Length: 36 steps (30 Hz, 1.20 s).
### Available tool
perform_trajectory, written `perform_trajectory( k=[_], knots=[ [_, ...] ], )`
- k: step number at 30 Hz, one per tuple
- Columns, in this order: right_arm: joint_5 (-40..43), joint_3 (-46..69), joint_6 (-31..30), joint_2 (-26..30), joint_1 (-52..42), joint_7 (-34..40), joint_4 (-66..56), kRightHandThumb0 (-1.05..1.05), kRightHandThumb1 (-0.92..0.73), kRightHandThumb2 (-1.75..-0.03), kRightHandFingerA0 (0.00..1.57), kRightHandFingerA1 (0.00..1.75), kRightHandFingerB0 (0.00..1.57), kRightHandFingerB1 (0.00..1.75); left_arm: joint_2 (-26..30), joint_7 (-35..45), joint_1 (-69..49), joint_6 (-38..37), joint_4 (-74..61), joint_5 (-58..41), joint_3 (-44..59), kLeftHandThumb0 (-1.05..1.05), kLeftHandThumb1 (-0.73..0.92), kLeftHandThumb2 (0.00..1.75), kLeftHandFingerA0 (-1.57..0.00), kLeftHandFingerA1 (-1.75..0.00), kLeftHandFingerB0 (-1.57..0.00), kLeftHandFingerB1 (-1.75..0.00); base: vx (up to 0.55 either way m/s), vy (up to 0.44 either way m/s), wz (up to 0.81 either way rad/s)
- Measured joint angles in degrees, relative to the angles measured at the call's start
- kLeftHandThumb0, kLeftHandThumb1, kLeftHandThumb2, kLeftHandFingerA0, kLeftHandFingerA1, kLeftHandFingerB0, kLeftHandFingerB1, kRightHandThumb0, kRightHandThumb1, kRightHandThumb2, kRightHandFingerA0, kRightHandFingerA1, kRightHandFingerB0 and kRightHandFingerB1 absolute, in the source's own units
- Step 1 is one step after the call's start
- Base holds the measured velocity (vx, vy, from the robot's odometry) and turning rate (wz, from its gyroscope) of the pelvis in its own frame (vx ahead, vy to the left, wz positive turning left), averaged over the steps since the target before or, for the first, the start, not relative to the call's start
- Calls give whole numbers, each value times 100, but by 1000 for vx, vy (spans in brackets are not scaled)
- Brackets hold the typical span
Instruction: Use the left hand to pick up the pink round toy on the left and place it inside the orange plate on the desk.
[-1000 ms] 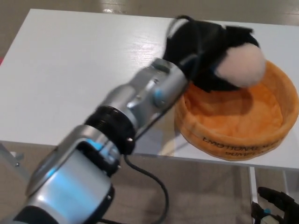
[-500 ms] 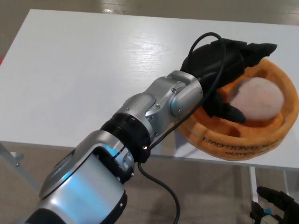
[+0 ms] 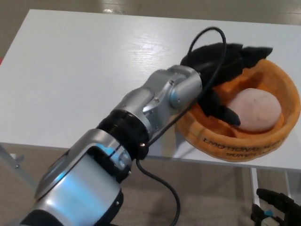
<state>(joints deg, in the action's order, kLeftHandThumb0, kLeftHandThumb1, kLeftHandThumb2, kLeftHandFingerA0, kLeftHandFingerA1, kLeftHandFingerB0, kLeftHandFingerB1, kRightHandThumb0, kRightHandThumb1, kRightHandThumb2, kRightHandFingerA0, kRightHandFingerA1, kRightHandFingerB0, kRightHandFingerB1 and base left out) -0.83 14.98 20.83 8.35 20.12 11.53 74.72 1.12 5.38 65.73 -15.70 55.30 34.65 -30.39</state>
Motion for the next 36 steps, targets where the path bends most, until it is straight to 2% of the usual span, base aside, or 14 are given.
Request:
perform_trajectory(
  k=[1,2,4,6,7,10,12,13,14,15,17,26,27,36],
  knots=[
    [-4,-9,0,0,-1,1,0,-16,-56,-57,64,76,69,59,31,44,-18,1,-102,-19,40,-66,40,77,0,0,0,-2,0,0,0],
    [-7,-17,0,-1,-4,2,0,-17,-56,-57,65,79,70,58,78,116,-67,5,-300,-60,106,-22,38,56,0,-9,0,-21,0,0,0],
    [-6,-13,1,-3,-4,1,-1,-14,-55,-59,63,76,68,60,209,209,-242,-13,-857,-158,255,-2,41,69,0,-12,-3,-30,0,0,0],
    [-6,-11,1,-2,-2,0,-3,-14,-55,-59,63,76,68,60,294,246,-403,-37,-1292,-220,360,-2,41,69,0,-12,-3,-30,0,0,0],
    [-6,-11,1,-2,-1,0,-3,-17,-58,-56,63,71,69,57,314,255,-458,-42,-1421,-231,392,6,57,56,0,-21,-12,-30,0,0,0],
    [-8,-12,1,-1,6,0,-5,-20,-57,-56,68,79,69,56,395,289,-665,-57,-1901,-301,493,22,62,68,-9,-22,-24,-35,0,0,0],
    [-14,-14,1,0,12,0,-7,-20,-57,-56,68,79,69,56,523,352,-1015,-65,-2573,-445,636,22,62,68,-9,-22,-24,-35,0,0,0],
    [-15,-15,1,1,14,0,-7,-20,-57,-57,67,82,69,56,558,371,-1122,-65,-2761,-482,673,24,62,75,-17,-37,-42,-35,0,0,0],
    [-18,-15,1,2,16,0,-7,-20,-57,-57,67,82,69,56,617,400,-1268,-64,-2998,-543,716,24,62,75,-17,-37,-42,-35,0,0,0],
    [-22,-16,1,1,20,0,-8,-18,-57,-57,65,80,69,57,669,420,-1383,-62,-3183,-594,753,19,59,78,-37,-37,-63,-41,0,0,0],
    [-27,-17,1,3,23,0,-8,-19,-57,-56,66,78,70,56,766,464,-1596,-62,-3489,-694,829,20,57,85,-43,-39,-67,-43,0,0,0],
    [-47,-53,3,14,52,1,-19,-19,-56,-59,65,77,70,59,1874,901,-3475,-99,-5073,-1562,1448,6,57,90,-47,-45,-62,-47,0,0,0],
    [-50,-58,3,11,59,0,-22,-22,-55,-59,71,92,70,59,1996,981,-3701,-99,-5169,-1680,1538,-2,65,76,-47,-43,-61,-46,0,0,0],
    [-55,-61,4,14,66,0,-37,-20,-57,-59,64,81,70,60,2723,1659,-5389,-106,-5599,-2470,2165,-10,76,63,-55,-40,-58,-39,0,0,0]
  ],
)
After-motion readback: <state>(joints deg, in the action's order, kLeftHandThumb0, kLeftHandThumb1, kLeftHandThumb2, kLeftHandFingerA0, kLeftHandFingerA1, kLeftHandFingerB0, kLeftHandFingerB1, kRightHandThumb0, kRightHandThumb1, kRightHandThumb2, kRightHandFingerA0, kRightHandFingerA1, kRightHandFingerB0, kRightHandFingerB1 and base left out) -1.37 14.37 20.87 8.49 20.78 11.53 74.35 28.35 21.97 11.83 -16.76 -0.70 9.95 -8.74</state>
